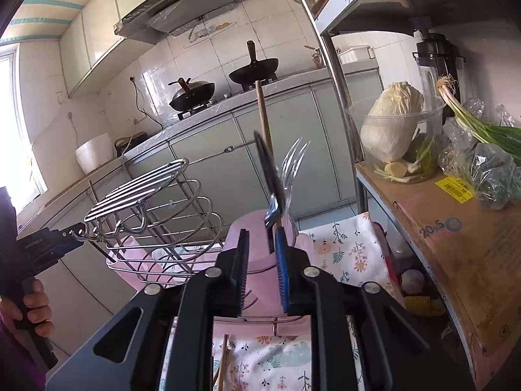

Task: Organize utensils
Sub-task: 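Lower the chopstick and spoon into the pink cup and open both tools, then move both tools down to the remaining wooden chopsticks on the cloth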

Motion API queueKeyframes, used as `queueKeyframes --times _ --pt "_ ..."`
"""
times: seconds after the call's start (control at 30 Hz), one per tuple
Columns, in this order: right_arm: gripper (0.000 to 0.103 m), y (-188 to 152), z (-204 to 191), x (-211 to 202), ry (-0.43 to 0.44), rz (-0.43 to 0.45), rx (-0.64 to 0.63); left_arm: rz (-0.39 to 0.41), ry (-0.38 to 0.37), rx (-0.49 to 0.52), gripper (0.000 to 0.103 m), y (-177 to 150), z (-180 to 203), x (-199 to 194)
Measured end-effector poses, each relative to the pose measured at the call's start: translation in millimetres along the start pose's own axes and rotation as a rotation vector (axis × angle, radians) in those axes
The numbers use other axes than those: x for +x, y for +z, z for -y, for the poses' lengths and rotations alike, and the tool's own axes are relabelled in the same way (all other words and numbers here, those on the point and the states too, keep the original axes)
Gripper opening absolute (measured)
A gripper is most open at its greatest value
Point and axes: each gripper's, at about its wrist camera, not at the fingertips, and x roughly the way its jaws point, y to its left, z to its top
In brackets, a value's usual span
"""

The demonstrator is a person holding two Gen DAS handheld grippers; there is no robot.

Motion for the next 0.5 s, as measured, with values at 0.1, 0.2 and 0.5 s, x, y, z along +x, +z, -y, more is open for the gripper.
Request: queueKeyframes --times 0.1,0.2,0.5 --pt "0.034 -5.4 -2.6 -8.6 0.005 -0.006 -0.001 -0.001 -0.014 -0.004 0.04 -5.8 0.7 -9.9" --pt "0.034 -14.9 -4.6 -16.1 0.005 -0.03 0.0 -0.01 -0.032 0.006 0.04 -15.3 3.2 -19.4" --pt "0.035 -56.6 1.0 -17.9 0.021 -0.189 0.039 -0.186 -0.106 0.058 0.04 -71.9 19.9 -9.3"
